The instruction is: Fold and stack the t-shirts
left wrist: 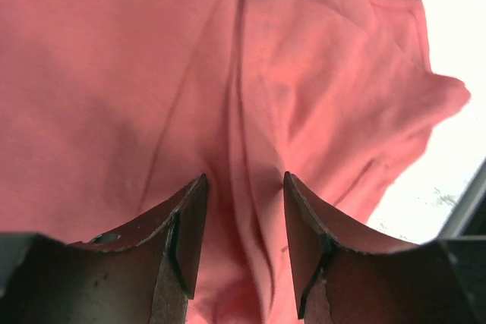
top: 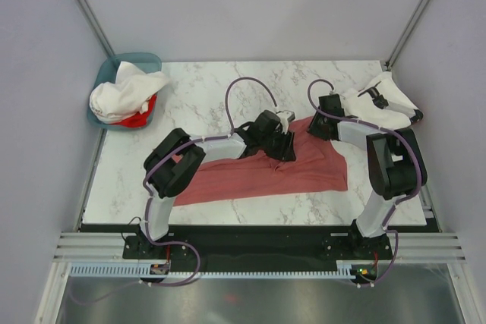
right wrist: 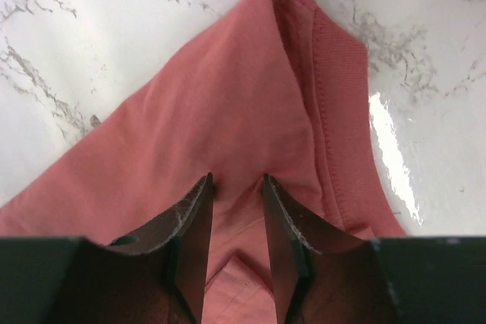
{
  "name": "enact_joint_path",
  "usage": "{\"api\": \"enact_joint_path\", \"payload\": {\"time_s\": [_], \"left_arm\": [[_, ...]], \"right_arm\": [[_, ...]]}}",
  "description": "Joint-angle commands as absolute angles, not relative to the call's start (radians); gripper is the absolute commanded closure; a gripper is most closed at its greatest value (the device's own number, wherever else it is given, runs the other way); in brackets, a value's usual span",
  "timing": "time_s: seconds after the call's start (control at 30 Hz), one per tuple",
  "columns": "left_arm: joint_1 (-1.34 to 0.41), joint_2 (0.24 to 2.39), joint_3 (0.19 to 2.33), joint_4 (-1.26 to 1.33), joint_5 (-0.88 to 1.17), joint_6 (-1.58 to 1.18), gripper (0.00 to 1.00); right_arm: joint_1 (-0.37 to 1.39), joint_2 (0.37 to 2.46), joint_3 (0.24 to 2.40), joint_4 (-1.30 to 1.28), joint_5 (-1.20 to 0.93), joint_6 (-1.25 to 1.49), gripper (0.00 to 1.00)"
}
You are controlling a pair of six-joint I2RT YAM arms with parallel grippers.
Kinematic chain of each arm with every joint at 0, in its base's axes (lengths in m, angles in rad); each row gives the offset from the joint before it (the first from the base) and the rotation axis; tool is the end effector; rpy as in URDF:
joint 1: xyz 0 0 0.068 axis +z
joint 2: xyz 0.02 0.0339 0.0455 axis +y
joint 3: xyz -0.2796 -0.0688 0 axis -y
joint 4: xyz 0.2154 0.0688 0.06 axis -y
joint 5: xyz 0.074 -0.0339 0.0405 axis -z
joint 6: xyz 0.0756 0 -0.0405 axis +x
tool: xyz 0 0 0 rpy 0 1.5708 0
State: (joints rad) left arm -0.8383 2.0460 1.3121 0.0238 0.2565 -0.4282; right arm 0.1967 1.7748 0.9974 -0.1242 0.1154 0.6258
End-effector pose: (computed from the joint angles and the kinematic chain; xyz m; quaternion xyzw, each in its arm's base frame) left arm 0.2931 -0.3546 0.1665 0.2358 0.8716 -0.3385 0.2647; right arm 0.3594 0.0627 0.1620 0.2193 0.9173 0.0811 0.3223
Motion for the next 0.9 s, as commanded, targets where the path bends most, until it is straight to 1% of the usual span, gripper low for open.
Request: {"api": "enact_joint_path", "payload": {"time_s": [0.0,0.13,0.47,0.67,0.8,0.87], "left_arm": [[-0.847,2.052,1.341,0.054,0.36,-0.436,0.48],[-0.859,2.054,1.33,0.098,0.413,-0.425,0.48],[-0.977,2.002,1.289,0.147,0.482,-0.273,0.49],[-0.989,1.933,1.201,0.241,0.586,-0.249,0.49],[-0.989,1.859,1.106,0.325,0.659,-0.247,0.49],[-0.988,1.812,1.057,0.362,0.652,-0.247,0.49]], "right_arm": [[0.199,1.822,1.015,-0.129,0.101,0.632,0.6],[0.199,1.839,1.011,-0.13,0.092,0.634,0.63],[0.196,1.835,1.002,-0.127,0.075,0.634,0.63],[0.187,1.83,0.993,-0.126,0.058,0.638,0.63],[0.184,1.809,0.985,-0.123,0.049,0.637,0.63],[0.181,1.793,0.979,-0.124,0.058,0.637,0.62]]}}
